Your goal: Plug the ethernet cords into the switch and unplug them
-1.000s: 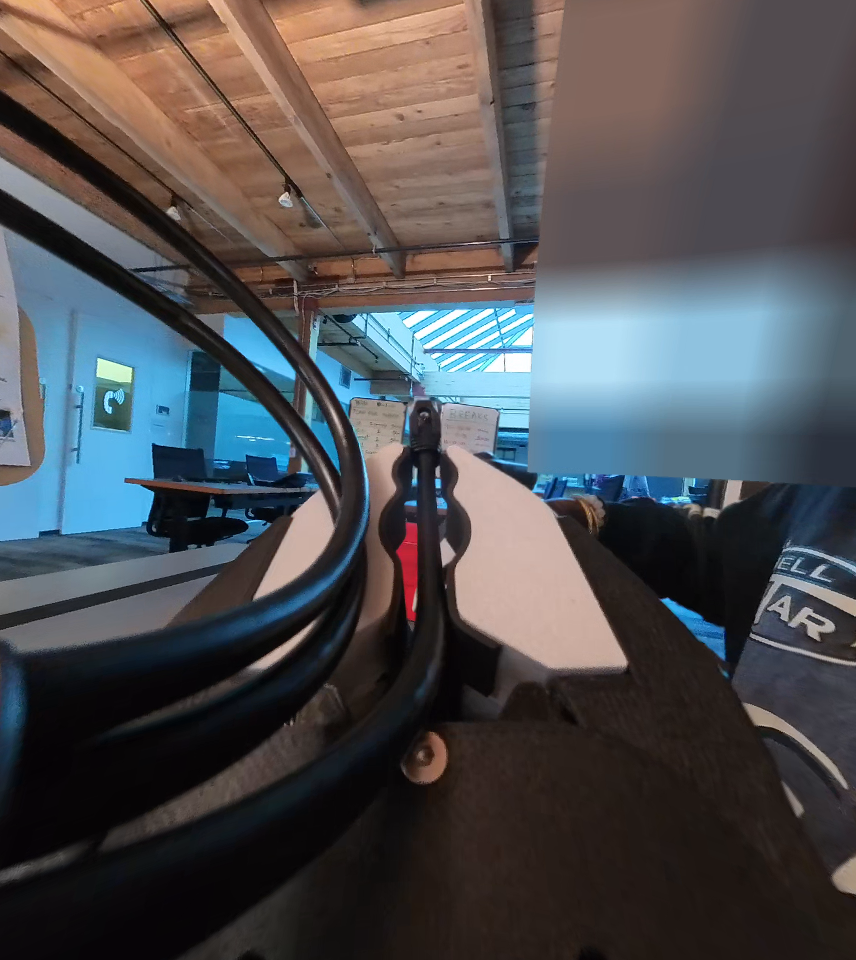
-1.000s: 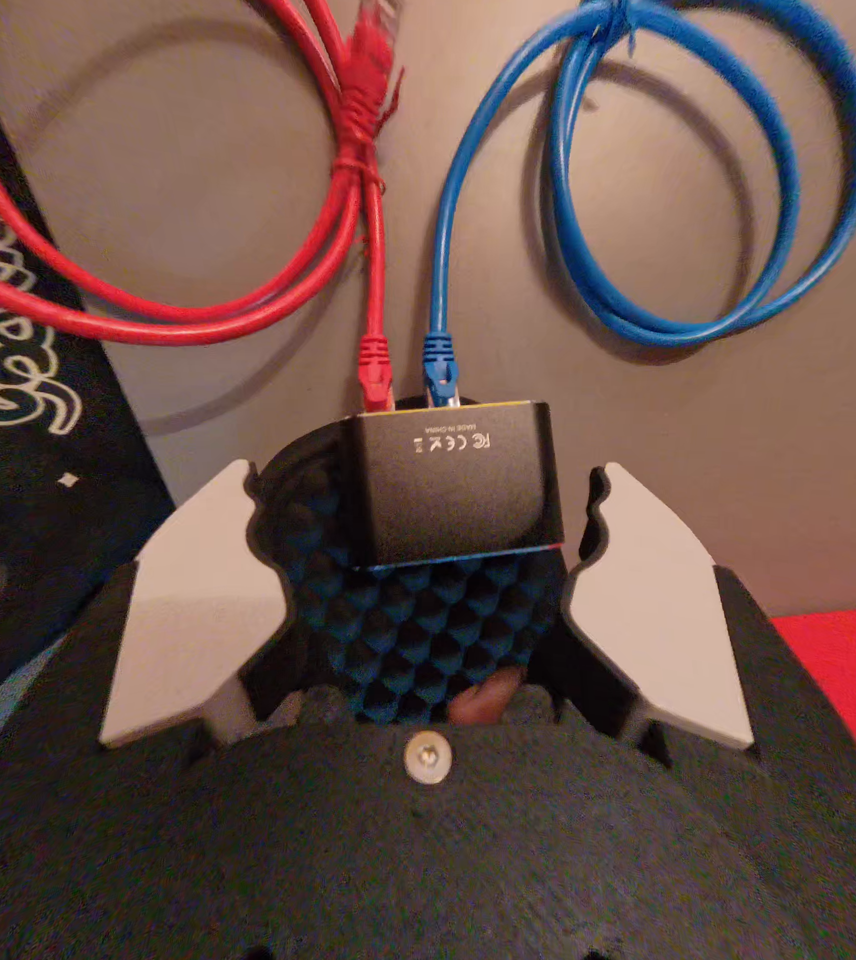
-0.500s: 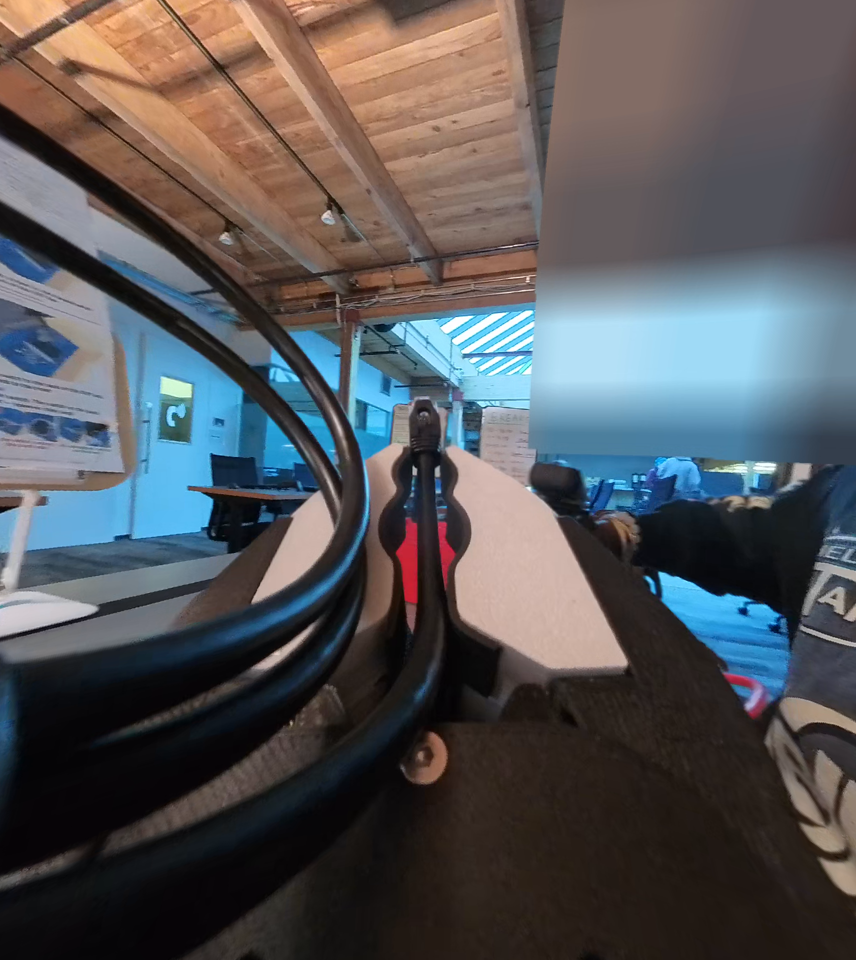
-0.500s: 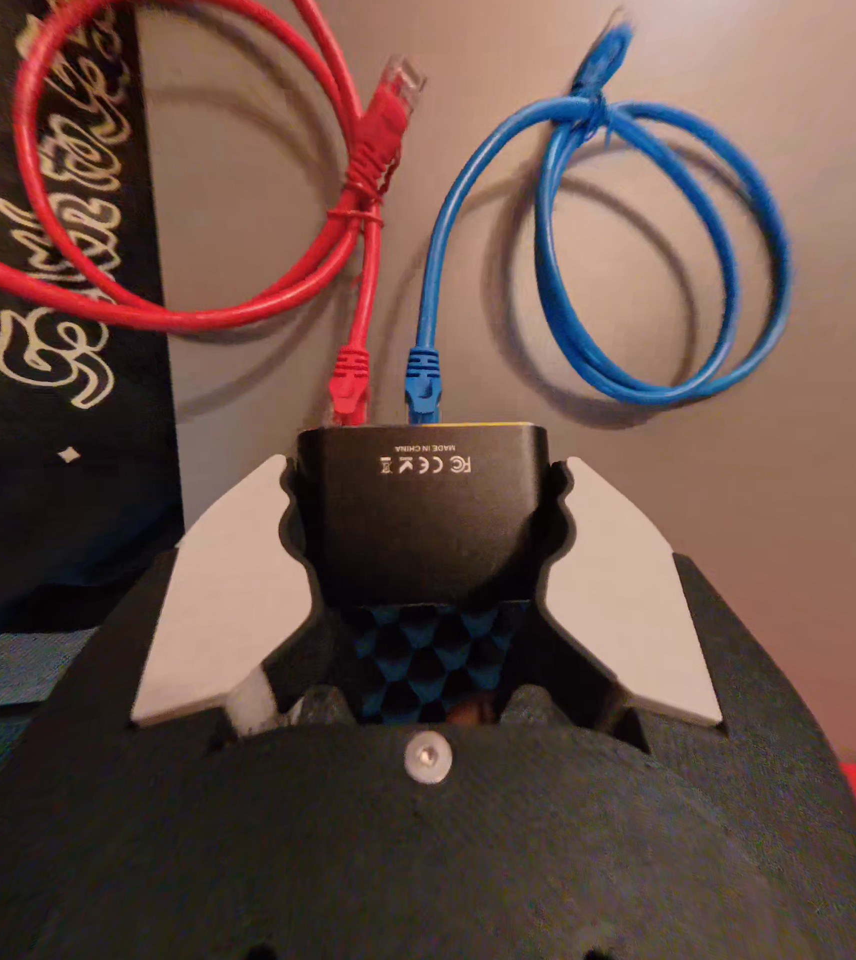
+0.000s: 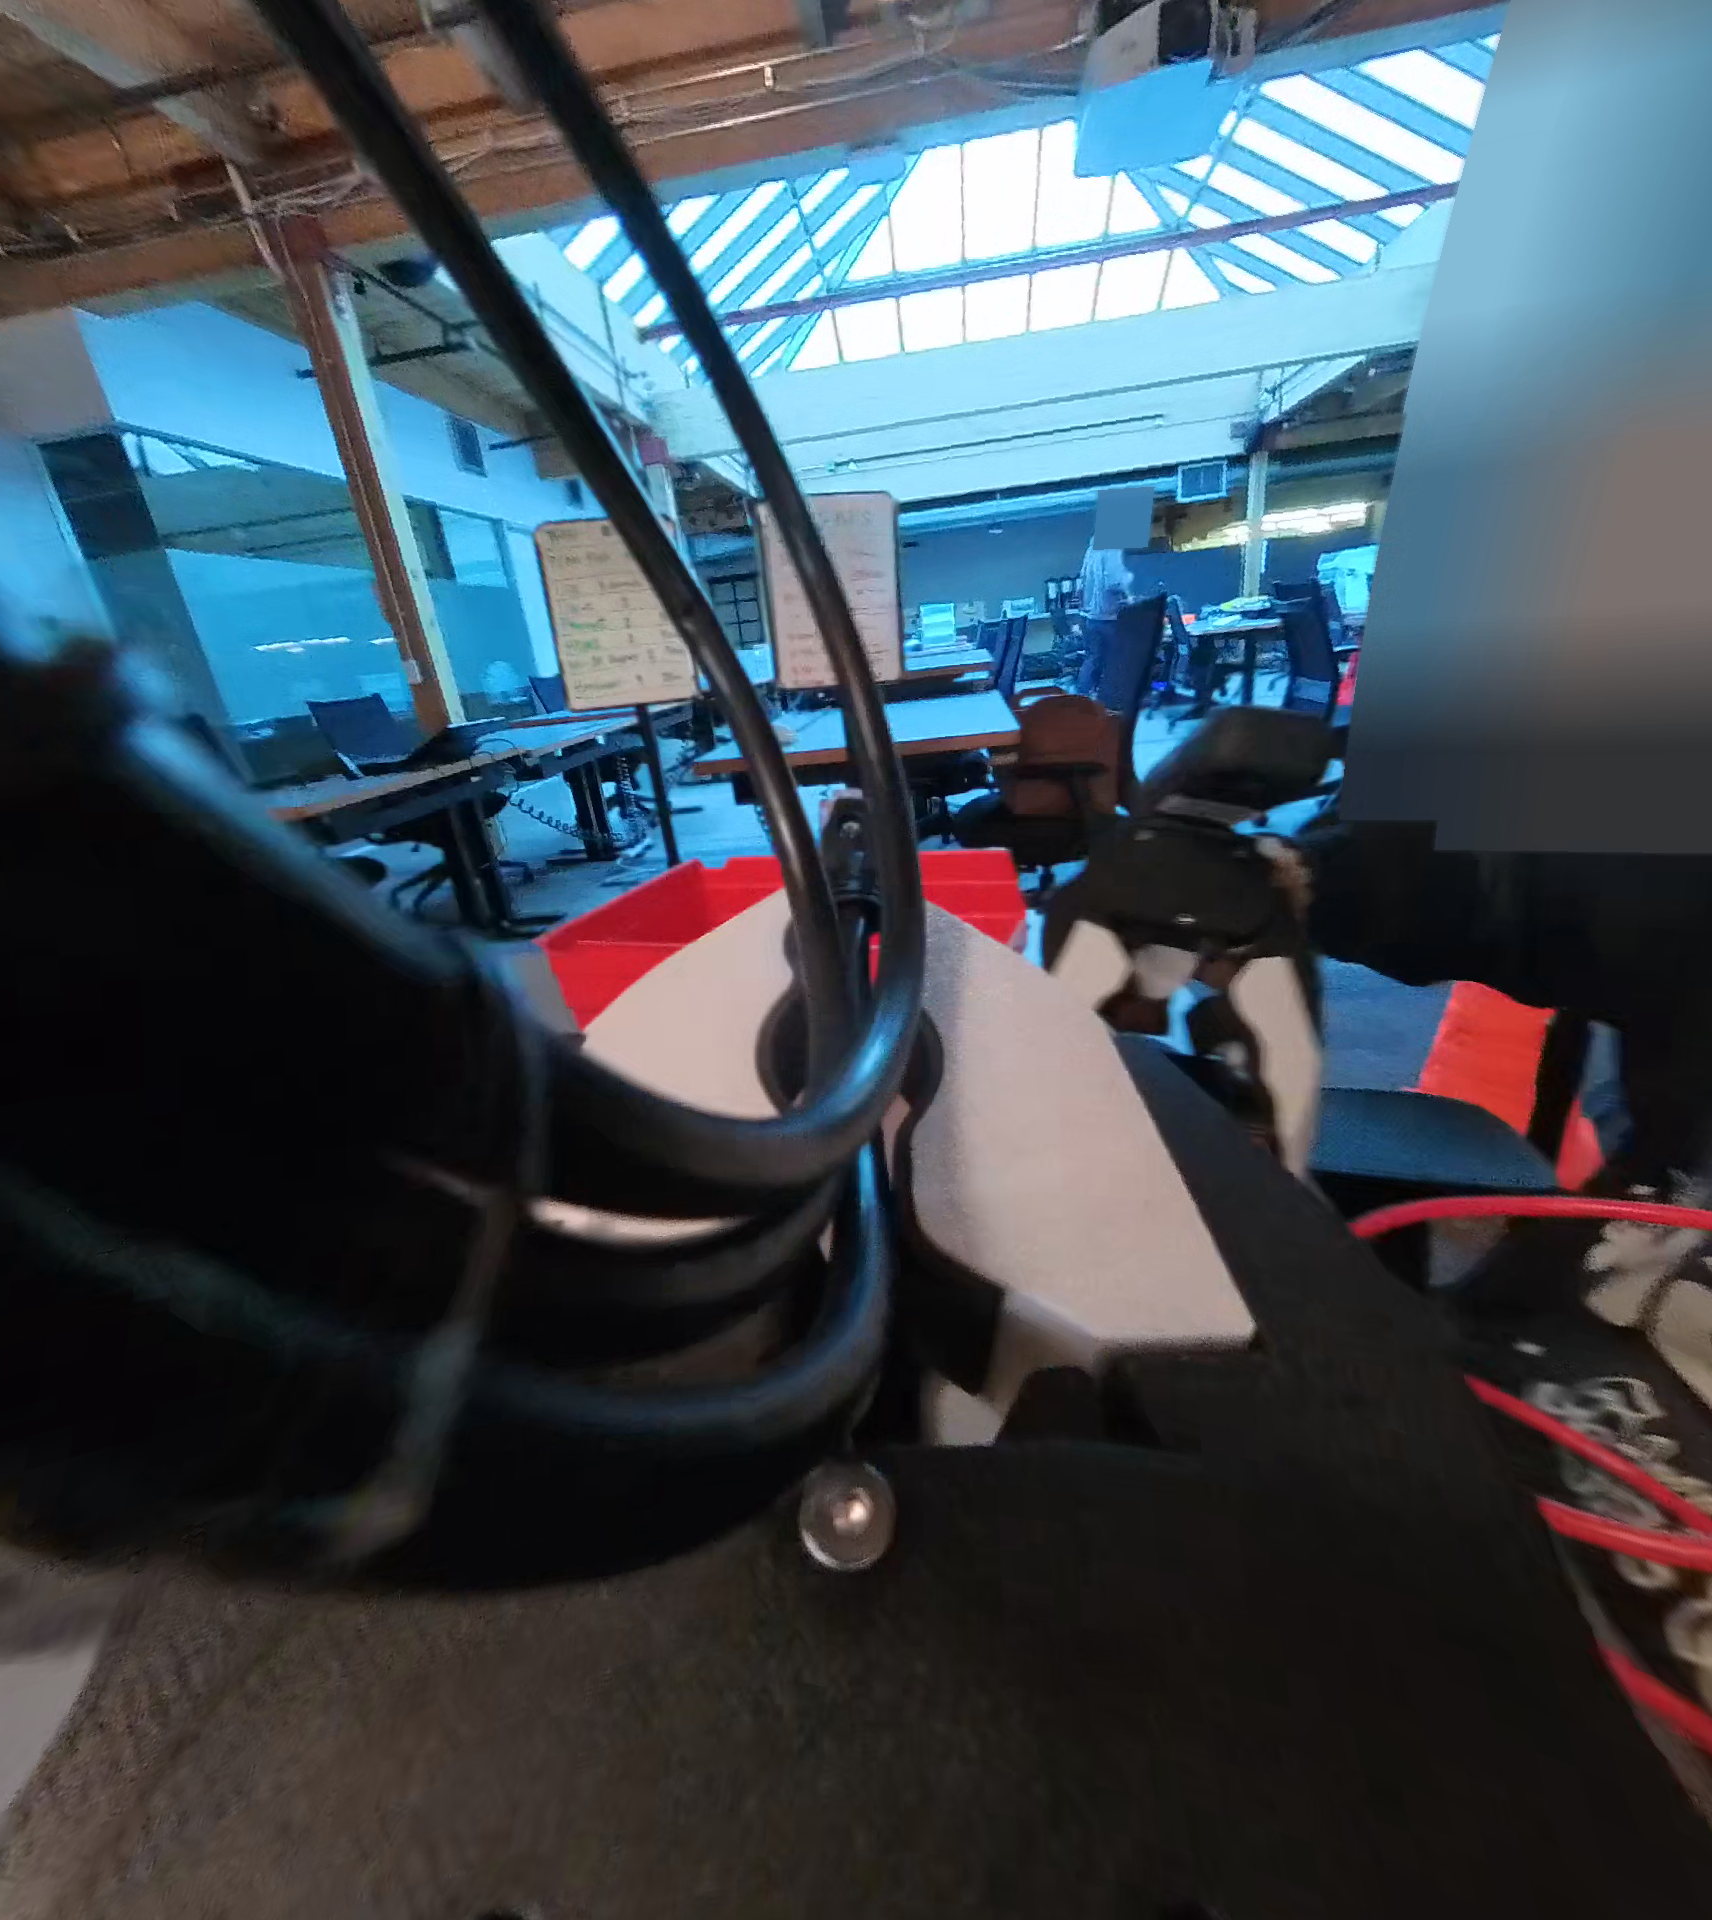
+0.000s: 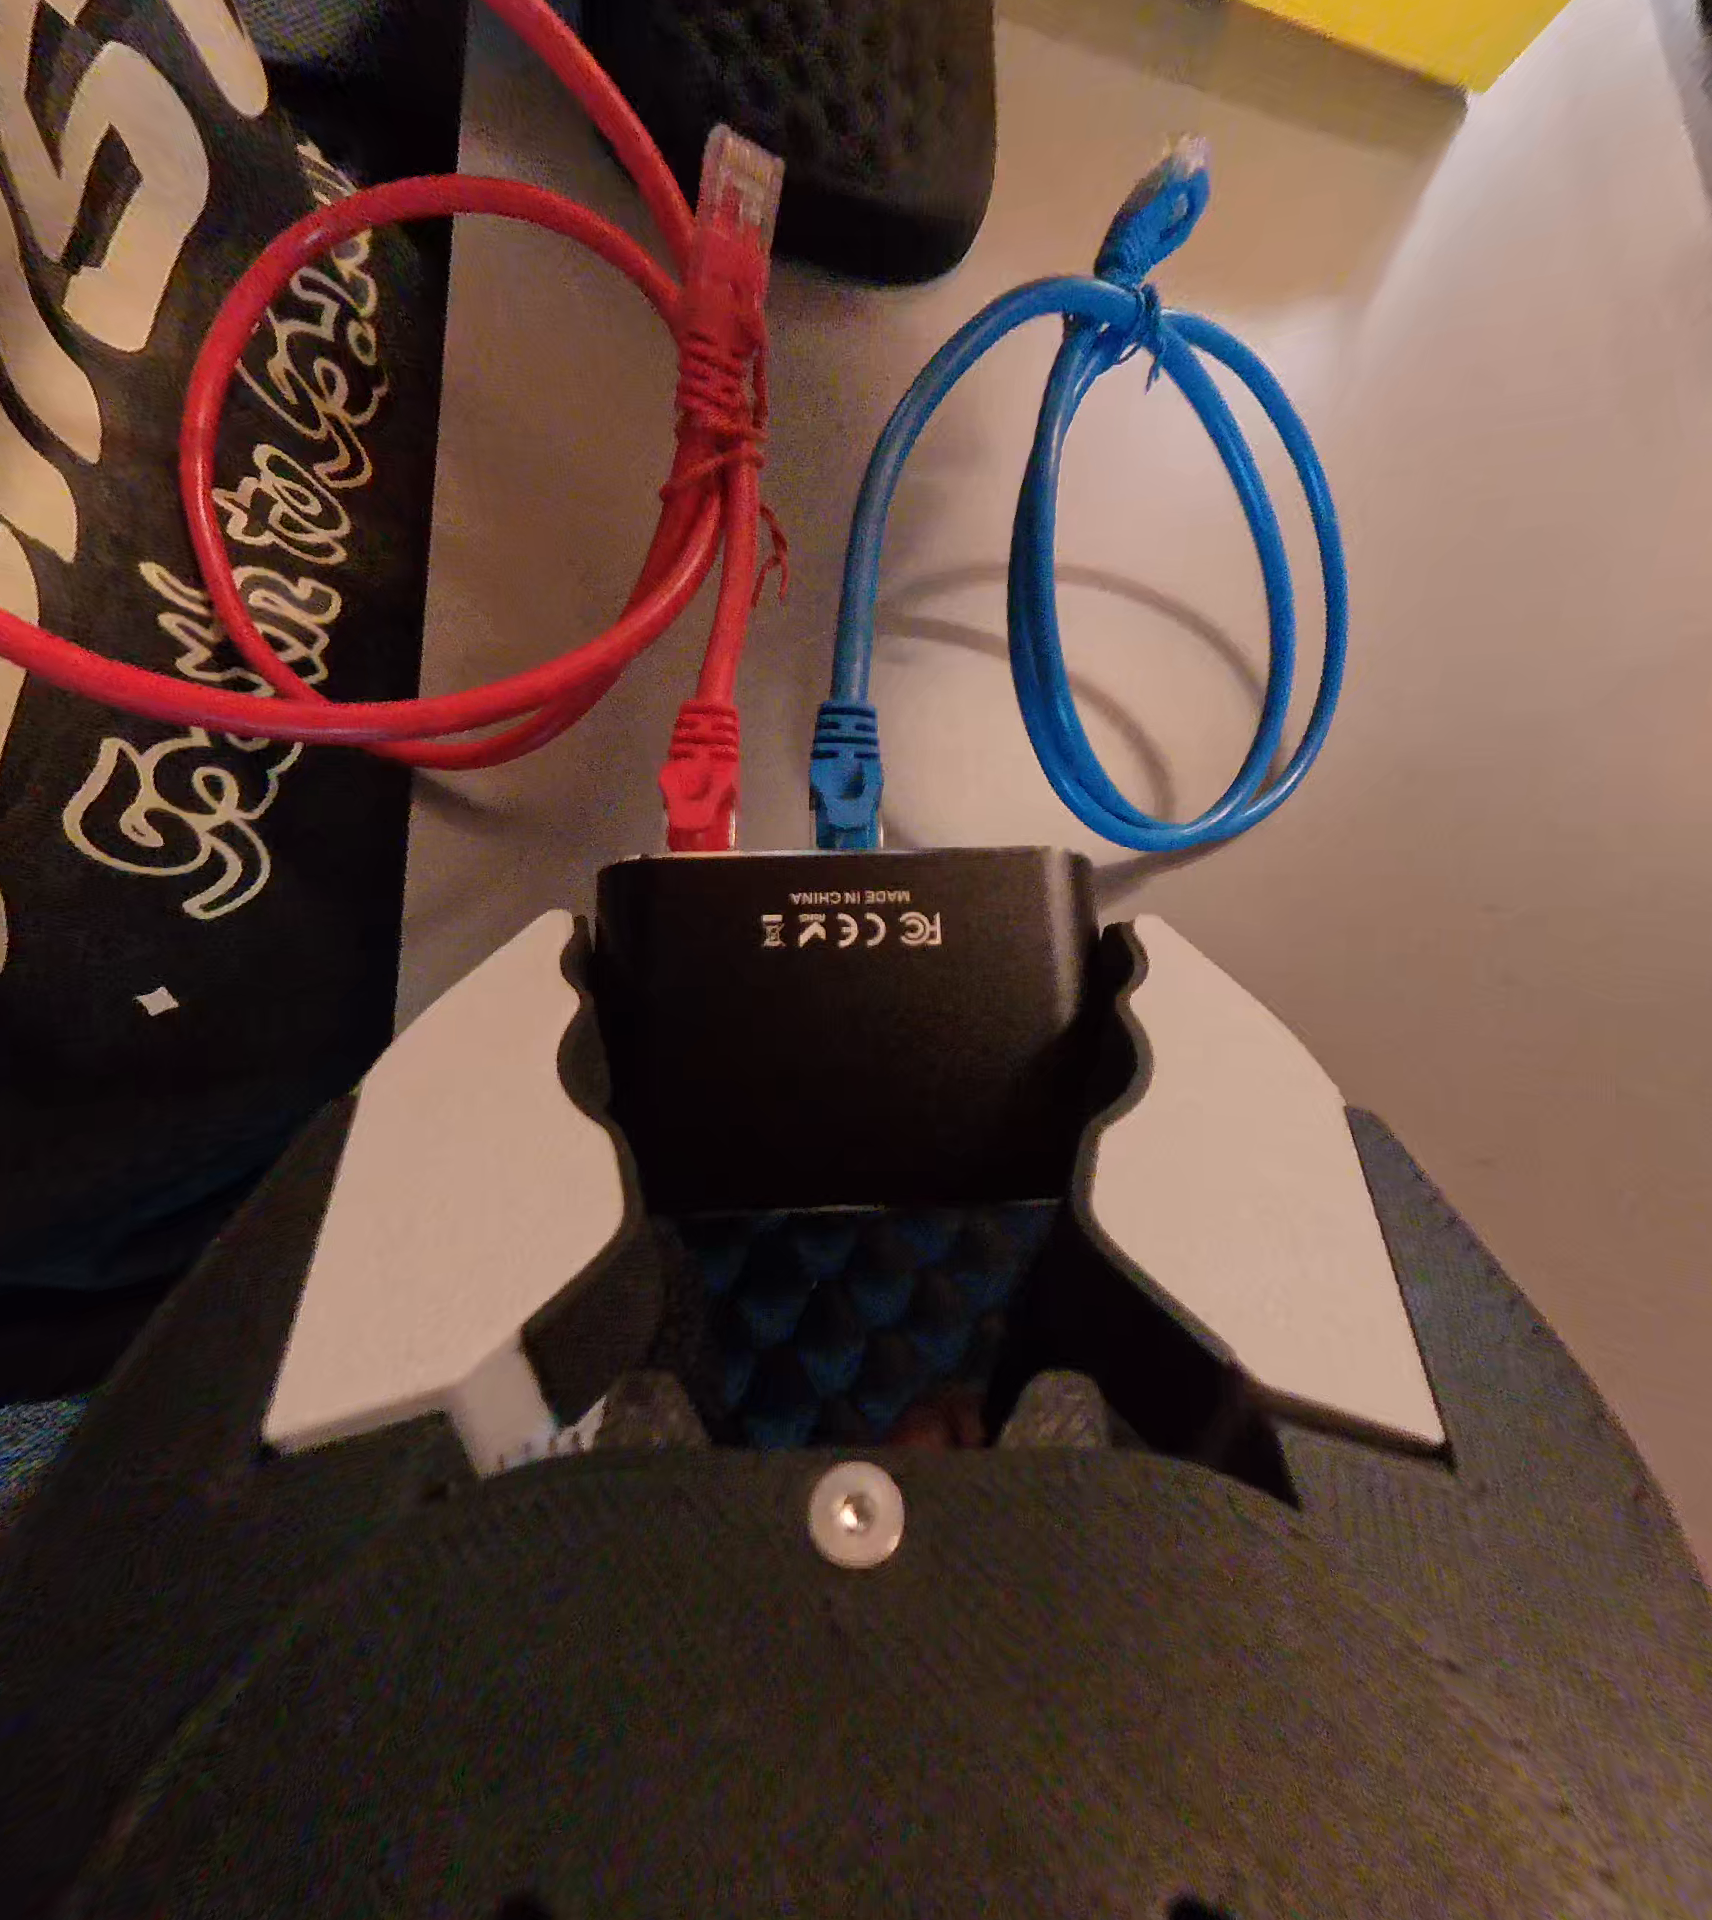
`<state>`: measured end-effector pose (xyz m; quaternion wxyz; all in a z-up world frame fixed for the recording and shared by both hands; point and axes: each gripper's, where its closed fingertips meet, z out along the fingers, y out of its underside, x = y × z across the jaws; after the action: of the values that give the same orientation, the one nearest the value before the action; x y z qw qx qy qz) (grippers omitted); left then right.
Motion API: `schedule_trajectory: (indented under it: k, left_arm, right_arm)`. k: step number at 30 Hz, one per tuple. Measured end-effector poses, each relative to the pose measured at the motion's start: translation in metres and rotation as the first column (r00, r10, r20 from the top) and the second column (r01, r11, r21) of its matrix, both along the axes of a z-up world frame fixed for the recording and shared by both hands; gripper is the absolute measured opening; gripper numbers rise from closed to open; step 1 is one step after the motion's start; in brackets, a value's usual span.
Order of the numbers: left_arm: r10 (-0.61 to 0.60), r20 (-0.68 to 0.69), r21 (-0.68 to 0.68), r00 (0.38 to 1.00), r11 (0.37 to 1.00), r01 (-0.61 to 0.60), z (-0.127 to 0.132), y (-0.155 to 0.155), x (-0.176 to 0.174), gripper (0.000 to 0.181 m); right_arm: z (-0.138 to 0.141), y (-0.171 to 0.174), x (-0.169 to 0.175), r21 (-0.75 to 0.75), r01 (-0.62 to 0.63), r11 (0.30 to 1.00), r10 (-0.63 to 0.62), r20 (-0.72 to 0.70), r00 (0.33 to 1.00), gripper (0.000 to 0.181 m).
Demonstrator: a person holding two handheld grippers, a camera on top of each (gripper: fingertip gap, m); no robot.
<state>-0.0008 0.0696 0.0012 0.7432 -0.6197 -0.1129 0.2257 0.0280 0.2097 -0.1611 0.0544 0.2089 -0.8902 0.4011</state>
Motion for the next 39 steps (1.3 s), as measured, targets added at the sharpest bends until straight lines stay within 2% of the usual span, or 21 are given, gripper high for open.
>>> schedule_trajectory:
  k: [3,5,7,11,17,24,29,34,39]
  left_arm:
    - [0.005,-0.024,-0.014,1.000,1.000,-0.005,0.004,0.002,-0.037,0.011]
    - [-0.058,-0.044,-0.022,0.997,0.998,0.057,-0.003,0.017,-0.043,0.010]
    - [-0.144,-0.072,-0.083,0.987,0.987,0.138,-0.022,0.040,-0.037,0.010]
    - [-0.255,-0.036,-0.208,0.966,0.948,0.242,-0.067,0.079,-0.017,0.008]
    - [-0.331,0.021,-0.367,0.944,0.875,0.315,-0.114,0.104,0.018,0.009]
    - [-0.273,0.055,-0.434,0.961,0.860,0.269,-0.130,0.116,0.016,0.009]
    - [-0.268,0.056,-0.423,0.962,0.866,0.266,-0.130,0.118,0.018,0.009]
    - [-0.256,0.095,-0.442,0.962,0.855,0.271,-0.136,0.118,0.019,0.009]
    - [-0.262,0.084,-0.404,0.962,0.873,0.273,-0.129,0.116,0.019,0.010]
  right_arm:
    - [0.008,-0.004,0.002,-0.033,-0.002,0.999,0.002,-0.015,1.000,0.092]
    - [0.014,-0.006,0.004,-0.057,-0.006,0.998,0.004,-0.027,1.000,0.092]
    - [0.019,-0.009,0.007,-0.076,-0.010,0.997,0.007,-0.034,0.999,0.092]
    - [0.023,-0.009,0.007,-0.100,0.007,0.995,-0.011,-0.040,0.999,0.092]
    - [0.019,0.000,0.000,-0.162,0.082,0.983,-0.081,0.012,0.997,0.092]
    - [0.013,0.001,0.002,-0.160,0.134,0.978,-0.124,0.070,0.990,0.092]
    - [0.010,0.002,0.001,-0.151,0.160,0.975,-0.144,0.114,0.983,0.092]
    - [0.004,0.000,-0.002,-0.138,0.175,0.975,-0.163,0.098,0.982,0.092]
    - [0.011,-0.007,-0.003,-0.183,0.173,0.968,-0.155,0.105,0.982,0.092]
